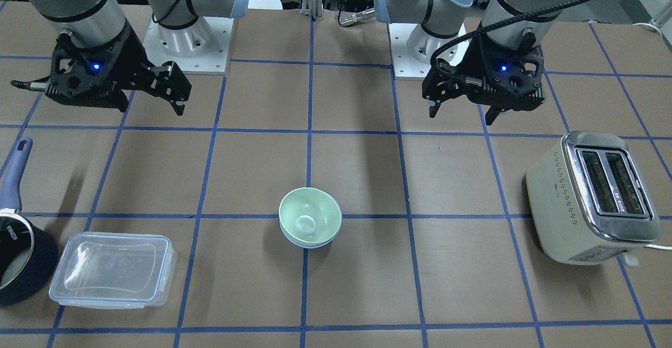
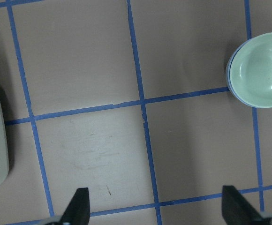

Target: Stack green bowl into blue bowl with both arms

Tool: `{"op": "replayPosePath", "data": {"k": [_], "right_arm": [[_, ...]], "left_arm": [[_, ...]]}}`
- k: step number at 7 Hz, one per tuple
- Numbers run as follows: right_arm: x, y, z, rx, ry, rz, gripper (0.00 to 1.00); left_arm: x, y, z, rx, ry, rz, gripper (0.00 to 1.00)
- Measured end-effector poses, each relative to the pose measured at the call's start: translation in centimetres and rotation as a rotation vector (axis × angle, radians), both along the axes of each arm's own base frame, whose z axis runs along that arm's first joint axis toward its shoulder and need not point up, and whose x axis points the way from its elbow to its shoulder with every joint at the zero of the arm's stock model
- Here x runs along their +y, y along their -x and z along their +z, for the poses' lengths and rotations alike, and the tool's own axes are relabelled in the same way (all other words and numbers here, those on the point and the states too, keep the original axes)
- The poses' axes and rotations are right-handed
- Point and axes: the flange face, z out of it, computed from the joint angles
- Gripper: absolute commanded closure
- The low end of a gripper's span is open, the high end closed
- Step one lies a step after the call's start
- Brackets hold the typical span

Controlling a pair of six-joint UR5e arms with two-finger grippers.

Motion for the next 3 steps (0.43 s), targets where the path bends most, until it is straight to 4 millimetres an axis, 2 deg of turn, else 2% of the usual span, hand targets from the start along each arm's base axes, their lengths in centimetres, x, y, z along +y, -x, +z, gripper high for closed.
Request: {"op": "replayPosePath", "data": {"k": [3], "right_arm": [[0.21, 0.11, 0.37, 0.008, 0.001, 0.000, 0.00]], "left_arm": [[0.00, 0.01, -0.03, 0.001, -0.001, 0.000, 0.00]]}}
